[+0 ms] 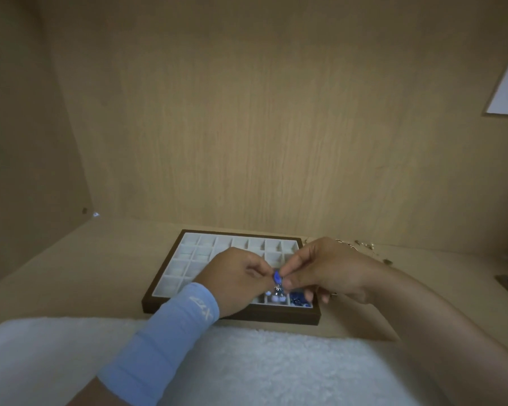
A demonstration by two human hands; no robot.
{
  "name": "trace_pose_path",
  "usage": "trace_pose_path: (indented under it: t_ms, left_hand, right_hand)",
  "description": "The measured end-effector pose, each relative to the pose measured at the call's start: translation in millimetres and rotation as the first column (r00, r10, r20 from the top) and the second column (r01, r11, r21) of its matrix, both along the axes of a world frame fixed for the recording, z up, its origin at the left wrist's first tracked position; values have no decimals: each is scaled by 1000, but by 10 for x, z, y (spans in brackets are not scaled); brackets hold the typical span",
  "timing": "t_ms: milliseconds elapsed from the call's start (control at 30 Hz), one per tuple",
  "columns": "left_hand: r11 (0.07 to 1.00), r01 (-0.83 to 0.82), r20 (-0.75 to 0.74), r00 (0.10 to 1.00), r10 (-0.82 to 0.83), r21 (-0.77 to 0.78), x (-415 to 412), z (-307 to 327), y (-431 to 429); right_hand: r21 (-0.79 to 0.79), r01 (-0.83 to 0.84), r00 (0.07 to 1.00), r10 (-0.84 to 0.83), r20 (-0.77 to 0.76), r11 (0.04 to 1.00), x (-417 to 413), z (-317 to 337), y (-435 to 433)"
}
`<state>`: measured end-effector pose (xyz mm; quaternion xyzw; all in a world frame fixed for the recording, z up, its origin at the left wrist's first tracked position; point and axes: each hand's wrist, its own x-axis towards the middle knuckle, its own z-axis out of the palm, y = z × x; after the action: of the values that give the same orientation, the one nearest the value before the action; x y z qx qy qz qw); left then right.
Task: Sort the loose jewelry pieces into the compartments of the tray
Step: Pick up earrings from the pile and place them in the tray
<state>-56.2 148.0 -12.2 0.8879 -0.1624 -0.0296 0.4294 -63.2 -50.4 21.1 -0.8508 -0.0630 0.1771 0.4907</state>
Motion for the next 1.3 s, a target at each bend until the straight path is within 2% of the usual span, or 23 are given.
trace_pose_path:
  t_ms: [200,333,500,667,733,867,1000,1200,1300]
  left_hand:
    - [983,27,110,993,-48,181,-28,-3,11]
    - [918,-26,269,959,-90,396,-42,10,36]
    - [928,13,250,962,-114,372,-53,11,53]
    - [920,58,267,948,-172,387,-39,-19,52]
    - [912,76,253,948,-191,403,-27,-25,72]
    - [897,120,230,944,-235,426,-10,-1,125]
    - [888,155,260,922,-287,433,-18,-6,115]
    - [871,140,274,915,-295,470,-14,-38,95]
    - [894,114,295,919,-260,433,0,-19,108]
  right_hand:
    - [-120,67,992,-53,112,991,-1,-32,64]
    - [-210,39,985,-3,170,977,-2,-41,112]
    - [-428,49,956,82,282,902,-6,-86,141]
    - [-567,211,885,91,457,796,-16,-110,203]
    - [-571,162,890,132,437,805,-26,-115,186]
    - [-530,-60,921,251,297,846,-35,-69,109]
    - [-470,-33,911,220,349,882,-16,21,26]
    - [-520,-122,920,293,260,845,-67,-17,87]
    - [-558,-107,908,310,282,823,-75,3,87]
